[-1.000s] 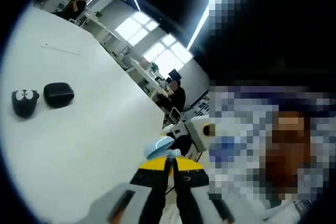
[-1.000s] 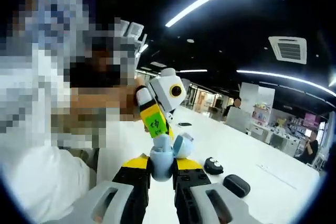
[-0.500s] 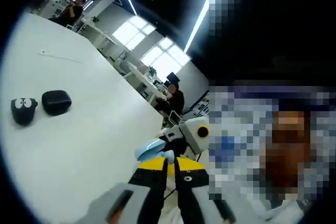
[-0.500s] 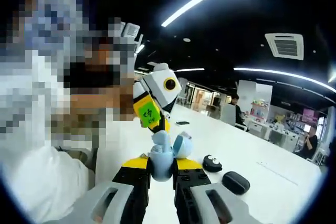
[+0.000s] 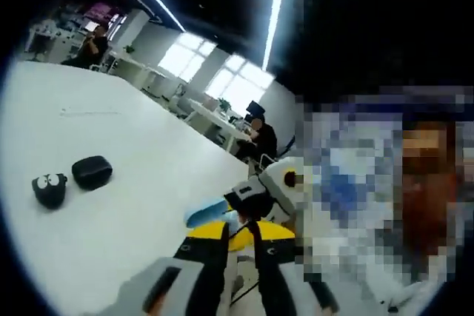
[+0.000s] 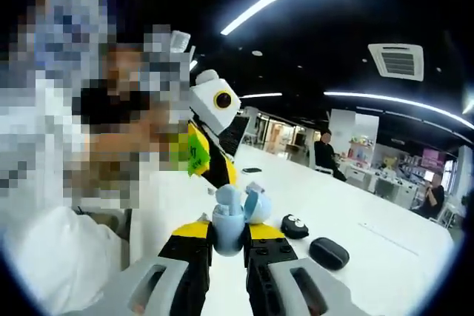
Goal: Pick up the earbuds from the table and place the earbuds into the earbud case
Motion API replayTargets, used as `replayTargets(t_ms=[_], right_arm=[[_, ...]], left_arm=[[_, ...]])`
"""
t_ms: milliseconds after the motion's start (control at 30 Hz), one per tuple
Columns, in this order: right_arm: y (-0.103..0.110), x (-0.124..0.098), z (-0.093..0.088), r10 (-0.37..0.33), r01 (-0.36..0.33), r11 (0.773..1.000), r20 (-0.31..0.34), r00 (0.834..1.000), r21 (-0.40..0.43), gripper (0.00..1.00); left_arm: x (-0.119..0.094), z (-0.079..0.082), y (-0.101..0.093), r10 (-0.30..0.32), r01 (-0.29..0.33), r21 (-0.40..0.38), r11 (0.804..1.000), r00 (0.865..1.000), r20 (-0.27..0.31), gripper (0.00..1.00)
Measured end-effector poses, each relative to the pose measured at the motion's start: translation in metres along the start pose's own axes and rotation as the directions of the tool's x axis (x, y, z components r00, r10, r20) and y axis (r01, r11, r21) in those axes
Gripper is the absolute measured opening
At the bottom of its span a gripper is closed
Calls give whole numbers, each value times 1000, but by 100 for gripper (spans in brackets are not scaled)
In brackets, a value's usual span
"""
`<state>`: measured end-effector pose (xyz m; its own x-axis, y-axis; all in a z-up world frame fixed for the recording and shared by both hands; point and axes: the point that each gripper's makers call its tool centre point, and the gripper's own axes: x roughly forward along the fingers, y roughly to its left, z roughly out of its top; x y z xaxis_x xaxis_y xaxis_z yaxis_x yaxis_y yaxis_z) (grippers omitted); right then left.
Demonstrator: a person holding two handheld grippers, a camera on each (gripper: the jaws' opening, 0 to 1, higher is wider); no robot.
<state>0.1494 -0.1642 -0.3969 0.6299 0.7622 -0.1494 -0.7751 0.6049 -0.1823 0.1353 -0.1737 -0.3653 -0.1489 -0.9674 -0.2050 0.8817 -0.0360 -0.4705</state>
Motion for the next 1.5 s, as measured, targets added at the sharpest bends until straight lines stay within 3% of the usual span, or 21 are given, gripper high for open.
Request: replayTargets(t_ms=[100, 233, 367, 1033, 1167, 1500], right_arm=[[1, 1, 1, 2, -2, 1000, 4, 1000, 6, 15], [4, 1, 2, 6, -7, 1000, 6, 1000, 2, 15], [7, 0, 5, 11, -11, 1000, 12, 1000, -2, 15], [-2, 5, -3, -67, 65, 995, -29, 997, -75, 15], [0, 6, -6, -48, 45, 997, -37, 998, -66, 15], [3, 8, -8, -36, 33, 996, -48, 998, -81, 15]], left_arm=[[3, 1, 6, 122, -121, 131, 984, 993, 2, 16], [6, 6, 0, 152, -152, 205, 967, 988, 16, 14], [7, 4, 3, 189, -180, 266, 947, 982, -8, 13], [-4, 7, 19, 216, -212, 203, 956, 976, -1, 11], [-3, 2, 17, 194, -179, 270, 946, 980, -31, 11], [3, -5, 19, 183, -149, 310, 939, 980, -83, 12]])
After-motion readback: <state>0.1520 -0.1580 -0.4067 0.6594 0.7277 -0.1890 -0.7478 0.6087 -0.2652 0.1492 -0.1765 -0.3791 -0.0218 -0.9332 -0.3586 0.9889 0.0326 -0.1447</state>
